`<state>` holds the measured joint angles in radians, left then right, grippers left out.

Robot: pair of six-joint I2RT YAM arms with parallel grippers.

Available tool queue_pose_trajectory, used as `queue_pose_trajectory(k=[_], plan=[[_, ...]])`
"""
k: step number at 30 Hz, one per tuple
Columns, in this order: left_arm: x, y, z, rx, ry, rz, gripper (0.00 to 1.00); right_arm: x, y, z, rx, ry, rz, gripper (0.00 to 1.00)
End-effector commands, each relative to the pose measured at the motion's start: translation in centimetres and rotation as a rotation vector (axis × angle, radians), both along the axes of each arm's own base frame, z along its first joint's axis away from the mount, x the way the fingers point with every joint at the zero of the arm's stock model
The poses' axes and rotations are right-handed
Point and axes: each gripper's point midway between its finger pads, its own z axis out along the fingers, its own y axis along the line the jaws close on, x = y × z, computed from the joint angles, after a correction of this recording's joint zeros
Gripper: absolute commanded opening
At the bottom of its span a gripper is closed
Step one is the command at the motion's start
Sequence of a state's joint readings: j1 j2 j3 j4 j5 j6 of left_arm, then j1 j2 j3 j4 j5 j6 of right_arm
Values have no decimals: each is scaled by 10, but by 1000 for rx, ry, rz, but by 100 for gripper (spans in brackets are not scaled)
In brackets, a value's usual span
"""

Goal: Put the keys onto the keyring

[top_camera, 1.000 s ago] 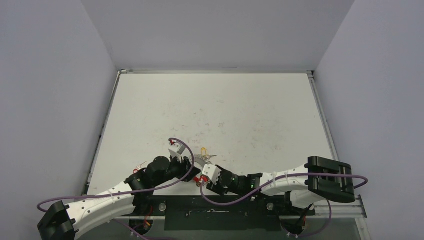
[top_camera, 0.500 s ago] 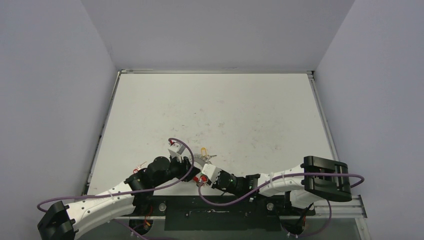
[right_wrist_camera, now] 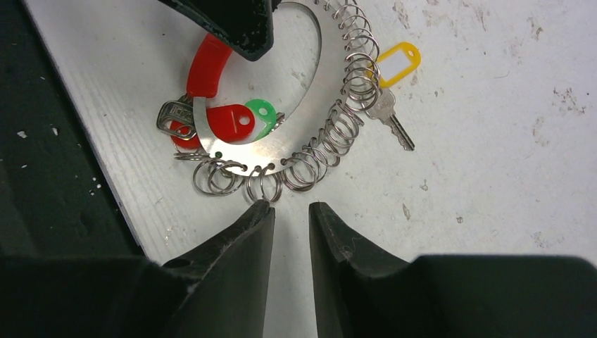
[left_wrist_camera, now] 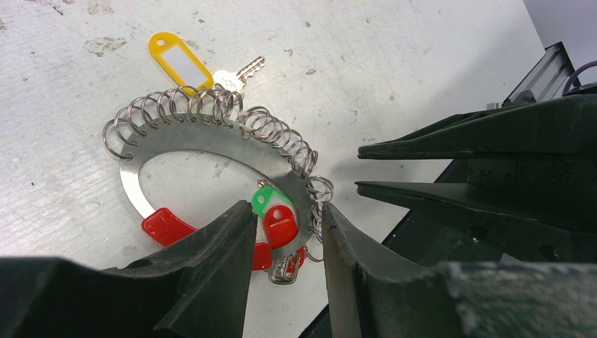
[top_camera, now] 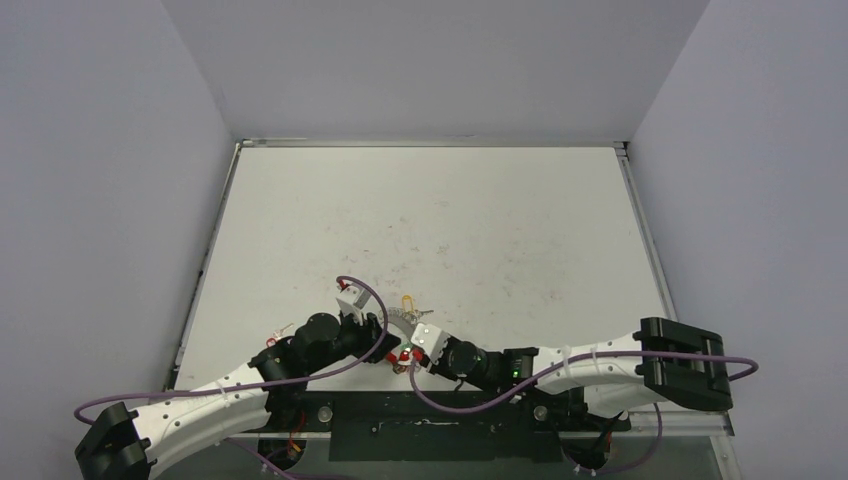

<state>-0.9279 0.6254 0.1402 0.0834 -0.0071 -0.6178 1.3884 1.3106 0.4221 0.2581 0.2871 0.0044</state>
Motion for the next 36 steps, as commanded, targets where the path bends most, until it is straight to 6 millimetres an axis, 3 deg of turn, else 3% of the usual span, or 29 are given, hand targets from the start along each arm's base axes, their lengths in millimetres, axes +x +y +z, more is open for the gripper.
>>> queue_pose_trajectory(k=[1,17,36], plan=[[4,-5,16,-40,-28,7,37,-8,7,19,99,-26,88,29],[4,-4,17,-39,-28,6,38,-42,24,-13,-21,-62,393,40],[3,-3,16,-43,-30,10,38,-31,22,-19,-36,-206,440,36]])
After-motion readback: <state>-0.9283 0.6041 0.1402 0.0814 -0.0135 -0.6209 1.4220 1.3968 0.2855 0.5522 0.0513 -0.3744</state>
